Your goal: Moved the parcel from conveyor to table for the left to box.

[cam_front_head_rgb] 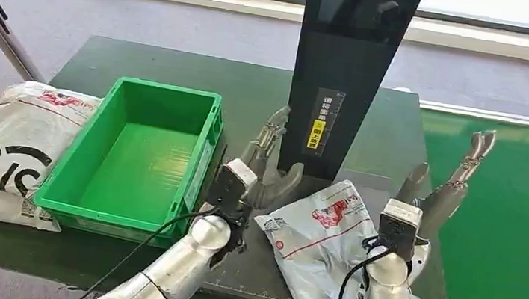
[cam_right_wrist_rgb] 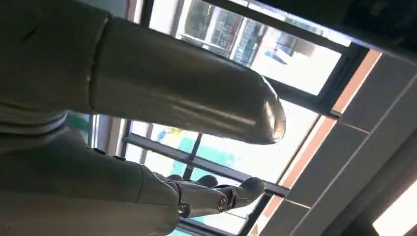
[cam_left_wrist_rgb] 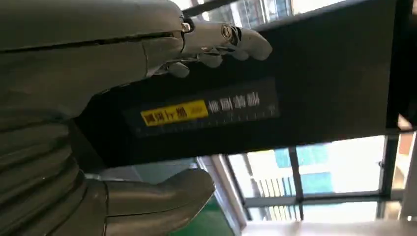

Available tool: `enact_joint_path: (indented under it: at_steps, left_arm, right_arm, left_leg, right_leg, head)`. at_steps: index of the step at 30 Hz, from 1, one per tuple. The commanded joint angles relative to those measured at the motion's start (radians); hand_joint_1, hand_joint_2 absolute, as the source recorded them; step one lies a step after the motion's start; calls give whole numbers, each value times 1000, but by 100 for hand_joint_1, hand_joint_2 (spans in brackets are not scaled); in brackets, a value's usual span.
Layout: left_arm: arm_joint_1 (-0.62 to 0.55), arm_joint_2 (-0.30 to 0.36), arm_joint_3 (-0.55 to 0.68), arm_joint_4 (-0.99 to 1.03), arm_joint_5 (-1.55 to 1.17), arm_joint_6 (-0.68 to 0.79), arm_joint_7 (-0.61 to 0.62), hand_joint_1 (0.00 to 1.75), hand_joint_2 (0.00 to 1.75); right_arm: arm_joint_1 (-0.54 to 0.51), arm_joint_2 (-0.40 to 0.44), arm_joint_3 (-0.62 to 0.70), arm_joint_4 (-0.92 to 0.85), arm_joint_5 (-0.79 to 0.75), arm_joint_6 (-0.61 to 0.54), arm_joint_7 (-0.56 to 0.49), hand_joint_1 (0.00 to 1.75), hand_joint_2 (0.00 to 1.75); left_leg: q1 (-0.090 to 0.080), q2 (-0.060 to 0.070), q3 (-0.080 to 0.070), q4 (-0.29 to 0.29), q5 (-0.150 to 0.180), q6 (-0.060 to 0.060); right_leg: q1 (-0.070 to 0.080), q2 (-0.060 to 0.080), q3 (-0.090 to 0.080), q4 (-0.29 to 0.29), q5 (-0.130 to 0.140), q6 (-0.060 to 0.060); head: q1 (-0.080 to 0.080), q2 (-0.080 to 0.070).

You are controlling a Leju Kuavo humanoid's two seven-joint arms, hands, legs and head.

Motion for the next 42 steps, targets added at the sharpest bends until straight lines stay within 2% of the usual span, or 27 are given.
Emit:
enact_joint_path:
  at_steps: [1,5,9,12,19,20,21,23,26,27,30,39,42]
  left_arm:
    - [-135,21,-408,335,18,173,253,0,175]
    - [-115,21,-577,429,-9,150,389,0,175]
    - [-115,21,-577,429,-9,150,389,0,175]
    - [-99,21,-686,438,-49,115,469,0,175]
    - [-80,21,-762,436,-45,61,501,0,175]
    - [-80,21,-777,439,-50,54,512,0,175]
    - [-84,21,-814,449,-78,51,537,0,175]
    - [-84,21,-814,449,-78,51,537,0,175]
    - [-87,21,-913,450,-167,37,615,2,175]
    - [-86,21,-940,450,-199,36,641,175,175]
    - [-84,21,-961,448,-243,61,691,175,175]
    - [-84,21,-961,448,-243,61,691,175,175]
    - [-91,21,-979,454,-303,94,756,175,175]
  right_arm:
    - [7,50,-147,-55,30,4,3,0,0]
    - [15,57,-158,-80,36,4,3,0,0]
    - [15,57,-158,-80,36,4,3,0,0]
    - [10,61,-170,-77,40,4,3,0,0]
    - [6,55,-187,-78,38,4,3,0,0]
    - [5,51,-180,-74,28,4,3,0,175]
    - [4,49,-174,-68,26,4,3,0,175]
    - [4,49,-174,-68,26,4,3,0,175]
    - [5,47,-169,-67,17,4,3,0,175]
    - [7,44,-166,-72,9,4,3,0,175]
    - [15,43,-169,-82,11,4,3,0,175]
    - [15,43,-169,-82,11,4,3,0,175]
    - [33,42,-168,-104,8,4,3,0,175]
  left_leg:
    - [-1,-2,3,-3,1,1]
    - [-1,-2,3,-3,0,0]
    - [0,1,2,-1,0,0]
    - [0,2,3,-2,0,0]
    - [-1,1,3,-3,0,0]
    - [0,1,2,-2,0,0]
    - [0,2,3,-3,0,1]
    - [0,3,4,-3,-1,0]
    - [0,1,4,-3,0,0]
    - [0,0,3,-2,0,0]
    - [0,0,3,-2,0,0]
    - [0,1,8,-4,0,0]
    - [0,-1,8,-2,0,0]
  right_leg:
    - [0,-4,3,-2,-1,-2]
    - [0,-3,4,-2,-1,-1]
    - [0,0,1,-1,-1,-1]
    - [0,0,2,-2,0,-1]
    - [0,0,3,-2,-1,-1]
    - [0,0,2,-1,-1,-1]
    - [0,0,3,-3,0,-1]
    - [0,1,3,-3,0,-1]
    - [0,0,4,-3,0,-1]
    - [0,0,3,-2,-1,-1]
    - [0,0,4,-2,0,-1]
    - [0,0,9,-4,0,-1]
    - [0,-1,9,-2,-1,0]
  head:
    - [0,0]
    - [0,0]
    - [0,0]
    - [0,0]
    - [0,0]
    - [0,0]
    - [0,0]
    - [0,0]
    - [0,0]
    - [0,0]
    - [0,0]
    - [0,0]
    - [0,0]
